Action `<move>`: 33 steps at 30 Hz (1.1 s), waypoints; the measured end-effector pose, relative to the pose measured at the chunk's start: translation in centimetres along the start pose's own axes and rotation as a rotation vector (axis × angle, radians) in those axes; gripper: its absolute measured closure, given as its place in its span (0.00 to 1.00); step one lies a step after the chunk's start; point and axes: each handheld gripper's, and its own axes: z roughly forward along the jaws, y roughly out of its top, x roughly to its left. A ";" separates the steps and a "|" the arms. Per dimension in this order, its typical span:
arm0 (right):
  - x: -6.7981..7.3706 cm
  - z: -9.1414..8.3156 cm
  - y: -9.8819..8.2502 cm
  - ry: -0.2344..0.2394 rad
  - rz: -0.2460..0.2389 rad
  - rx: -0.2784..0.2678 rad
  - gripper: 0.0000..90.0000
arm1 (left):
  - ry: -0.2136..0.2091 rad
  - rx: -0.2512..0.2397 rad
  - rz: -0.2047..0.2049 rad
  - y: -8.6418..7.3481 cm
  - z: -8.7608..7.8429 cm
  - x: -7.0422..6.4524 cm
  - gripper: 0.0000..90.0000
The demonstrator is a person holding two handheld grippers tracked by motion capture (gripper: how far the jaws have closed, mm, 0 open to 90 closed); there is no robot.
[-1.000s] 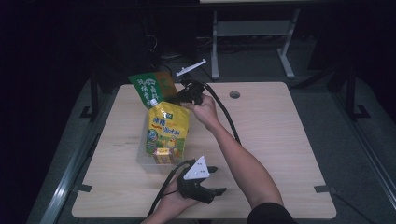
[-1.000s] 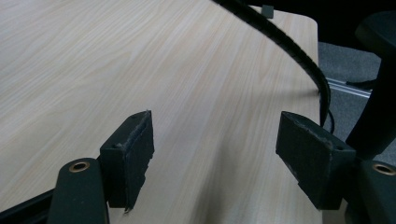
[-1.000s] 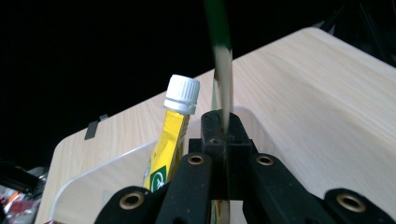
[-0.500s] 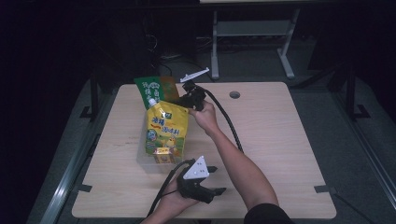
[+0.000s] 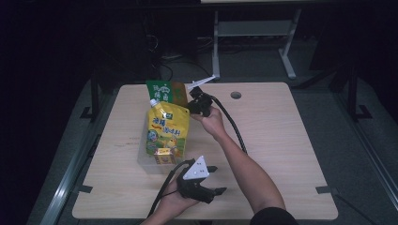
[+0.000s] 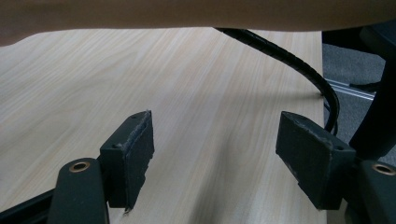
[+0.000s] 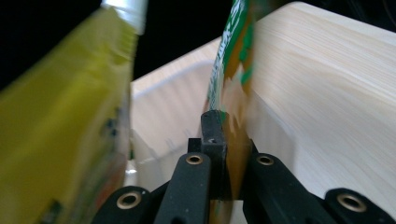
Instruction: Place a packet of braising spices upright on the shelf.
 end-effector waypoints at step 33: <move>-0.8 -4.3 0.0 0.040 0.087 0.047 0.64 | 0.012 0.004 -0.017 -0.3 -0.3 0.3 0.30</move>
